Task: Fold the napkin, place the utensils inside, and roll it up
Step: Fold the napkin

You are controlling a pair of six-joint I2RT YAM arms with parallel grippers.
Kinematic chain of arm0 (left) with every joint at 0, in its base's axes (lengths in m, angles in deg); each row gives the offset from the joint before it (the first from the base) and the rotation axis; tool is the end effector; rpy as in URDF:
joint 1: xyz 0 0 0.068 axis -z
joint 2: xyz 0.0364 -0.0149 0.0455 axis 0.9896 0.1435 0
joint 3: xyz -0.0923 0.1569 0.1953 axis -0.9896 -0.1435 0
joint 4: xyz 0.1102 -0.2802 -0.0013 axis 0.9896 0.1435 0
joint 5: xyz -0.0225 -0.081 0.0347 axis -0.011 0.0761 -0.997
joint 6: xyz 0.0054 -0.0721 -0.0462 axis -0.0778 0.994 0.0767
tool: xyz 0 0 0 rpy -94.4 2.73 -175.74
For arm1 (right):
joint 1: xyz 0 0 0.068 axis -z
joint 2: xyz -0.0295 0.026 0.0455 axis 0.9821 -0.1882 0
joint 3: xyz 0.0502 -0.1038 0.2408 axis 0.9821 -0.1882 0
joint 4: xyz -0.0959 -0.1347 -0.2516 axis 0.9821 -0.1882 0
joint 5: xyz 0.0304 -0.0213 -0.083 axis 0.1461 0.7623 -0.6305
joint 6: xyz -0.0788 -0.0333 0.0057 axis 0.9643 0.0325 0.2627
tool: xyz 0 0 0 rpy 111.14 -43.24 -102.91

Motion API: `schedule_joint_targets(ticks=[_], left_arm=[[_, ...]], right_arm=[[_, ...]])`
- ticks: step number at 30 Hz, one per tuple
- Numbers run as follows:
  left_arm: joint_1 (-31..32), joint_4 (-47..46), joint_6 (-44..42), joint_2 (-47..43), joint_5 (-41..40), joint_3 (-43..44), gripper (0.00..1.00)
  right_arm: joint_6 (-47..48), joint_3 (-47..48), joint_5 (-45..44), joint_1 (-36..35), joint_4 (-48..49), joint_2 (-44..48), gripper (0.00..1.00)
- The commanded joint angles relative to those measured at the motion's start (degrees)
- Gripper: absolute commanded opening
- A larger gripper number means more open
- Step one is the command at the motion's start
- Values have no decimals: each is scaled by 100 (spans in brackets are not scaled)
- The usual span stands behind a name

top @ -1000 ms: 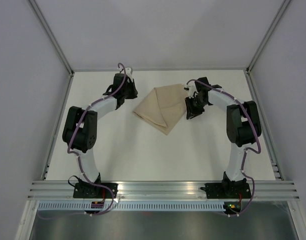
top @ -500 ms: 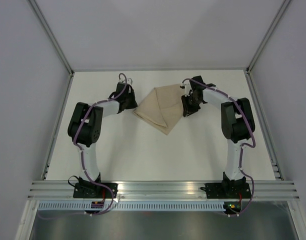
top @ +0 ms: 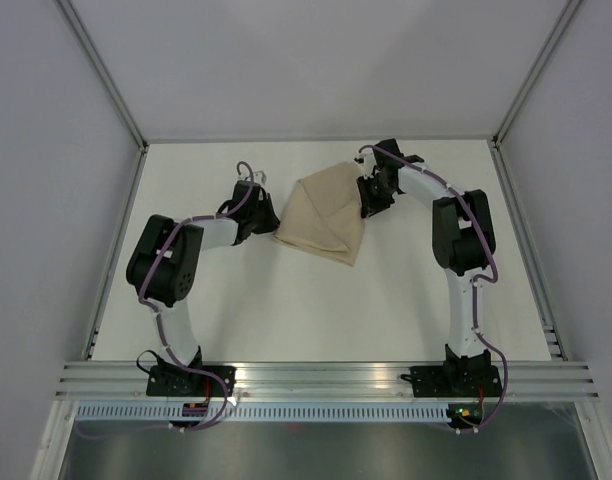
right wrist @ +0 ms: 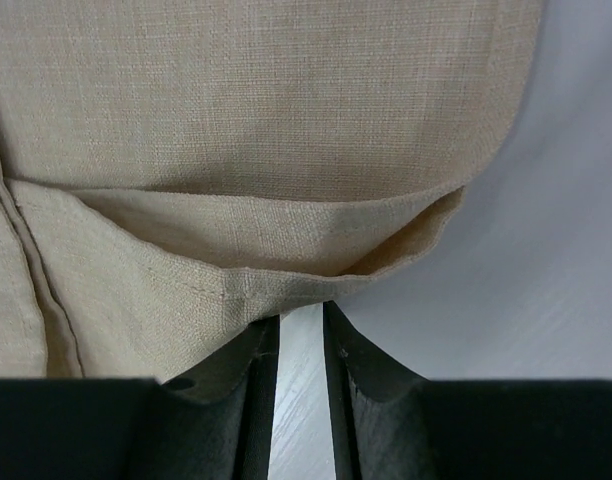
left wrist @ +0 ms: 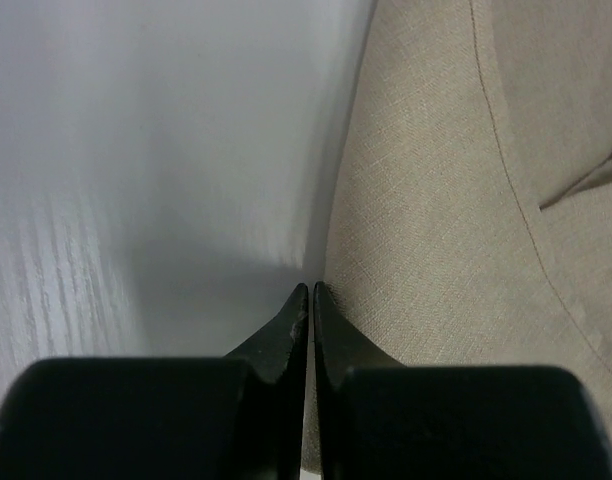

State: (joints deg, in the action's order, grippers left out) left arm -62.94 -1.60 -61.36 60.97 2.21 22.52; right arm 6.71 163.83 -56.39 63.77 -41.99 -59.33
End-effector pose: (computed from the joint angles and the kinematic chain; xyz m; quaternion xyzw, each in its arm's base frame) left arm 0.4233 -0.1525 0.0739 -0.0325 0.9093 -0.1998 0.3635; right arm 0.4964 0.1553 0.0981 -0.1733 0.9568 0.1401 0.1868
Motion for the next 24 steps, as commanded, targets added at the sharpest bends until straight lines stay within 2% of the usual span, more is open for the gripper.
schedule_joint_targets(ticks=[1, 12, 16, 18, 20, 24], left_arm=[[184, 47, 366, -215, 79, -305, 8], [685, -357, 753, -698, -246, -1140, 8], [686, -139, 683, -786, -474, -1132, 10], [659, -94, 578, -909, -571, -1149, 16], [624, 20, 516, -1146, -825, -1149, 21], [440, 205, 332, -1682, -844, -1167, 33]], right_arm=[[53, 251, -477, -53, -263, -440, 30], [123, 402, -494, -159, -325, -546, 31], [88, 287, -697, -141, -255, -406, 31], [79, 174, -697, -89, -184, -231, 32], [105, 120, -688, 17, -166, -107, 36], [211, -73, -635, 140, -210, 393, 46]])
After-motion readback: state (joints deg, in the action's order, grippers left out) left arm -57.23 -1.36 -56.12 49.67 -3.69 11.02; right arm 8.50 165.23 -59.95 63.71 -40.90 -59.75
